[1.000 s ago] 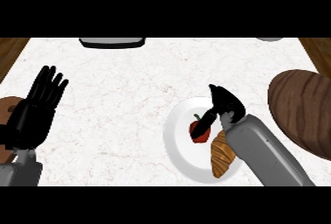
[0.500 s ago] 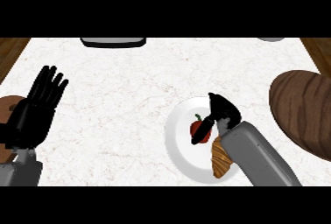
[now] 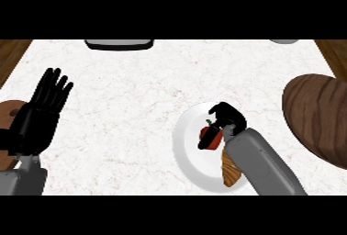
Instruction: Pick the bell pepper from the plate and place it in the bowl
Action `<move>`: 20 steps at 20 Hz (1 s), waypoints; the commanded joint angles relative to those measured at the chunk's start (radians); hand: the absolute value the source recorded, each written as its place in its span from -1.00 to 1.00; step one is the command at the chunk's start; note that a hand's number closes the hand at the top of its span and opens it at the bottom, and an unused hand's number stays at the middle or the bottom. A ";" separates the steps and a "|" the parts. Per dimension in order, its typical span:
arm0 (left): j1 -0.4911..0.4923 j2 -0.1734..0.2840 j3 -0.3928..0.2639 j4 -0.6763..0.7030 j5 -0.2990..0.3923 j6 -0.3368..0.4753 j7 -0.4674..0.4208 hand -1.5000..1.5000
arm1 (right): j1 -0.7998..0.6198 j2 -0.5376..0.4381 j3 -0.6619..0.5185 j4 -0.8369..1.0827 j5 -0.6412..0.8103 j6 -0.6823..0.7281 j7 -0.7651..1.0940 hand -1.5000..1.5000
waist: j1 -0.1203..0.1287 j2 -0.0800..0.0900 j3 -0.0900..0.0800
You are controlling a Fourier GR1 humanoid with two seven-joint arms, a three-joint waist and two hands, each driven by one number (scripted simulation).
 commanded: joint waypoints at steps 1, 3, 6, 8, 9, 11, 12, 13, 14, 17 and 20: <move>0.008 0.007 0.024 0.012 0.015 -0.027 -0.002 0.00 | 0.018 -0.027 0.046 0.003 0.035 0.104 0.034 1.00 | -0.002 0.002 0.001; 0.037 0.007 0.025 -0.003 0.006 -0.041 -0.027 0.00 | -0.005 -0.022 0.038 0.079 0.039 0.110 -0.014 1.00 | 0.006 0.004 0.001; 0.011 -0.025 -0.001 0.033 -0.023 -0.036 -0.037 0.00 | -0.028 -0.016 0.039 0.118 0.075 0.108 -0.059 1.00 | 0.002 0.005 0.001; 0.040 0.020 0.049 -0.011 0.032 -0.077 0.010 0.00 | -0.038 -0.002 0.029 0.140 0.095 0.107 -0.069 1.00 | 0.006 0.004 0.002; 0.043 -0.002 0.039 0.004 0.019 -0.071 -0.012 0.00 | -0.103 0.047 0.022 0.126 0.095 0.129 0.008 1.00 | 0.005 0.003 0.001; -0.003 0.010 0.041 0.014 0.002 -0.023 0.023 0.00 | 0.104 -0.132 0.171 -0.084 0.083 0.224 -0.328 1.00 | -0.031 -0.006 0.002; 0.027 0.000 0.039 -0.006 0.013 -0.025 0.019 0.00 | 0.127 -0.189 0.213 -0.126 0.097 0.244 -0.440 1.00 | -0.036 -0.014 0.003; 0.017 0.006 0.049 0.010 0.008 -0.018 0.017 0.00 | 0.130 -0.210 0.245 -0.180 0.095 0.261 -0.524 1.00 | -0.051 -0.018 0.004; 0.027 -0.004 0.041 0.010 0.002 -0.014 0.009 0.00 | 0.150 -0.231 0.288 -0.214 0.116 0.251 -0.603 1.00 | -0.057 -0.023 0.006; 0.052 -0.001 0.055 0.021 0.004 -0.012 0.006 0.00 | 0.178 -0.363 0.346 -0.361 0.143 0.263 -0.775 1.00 | -0.080 -0.031 0.005; 0.073 0.015 0.080 0.004 0.007 -0.015 -0.008 0.00 | 0.269 -0.541 0.361 -0.495 0.188 0.196 -0.941 1.00 | -0.092 -0.030 0.005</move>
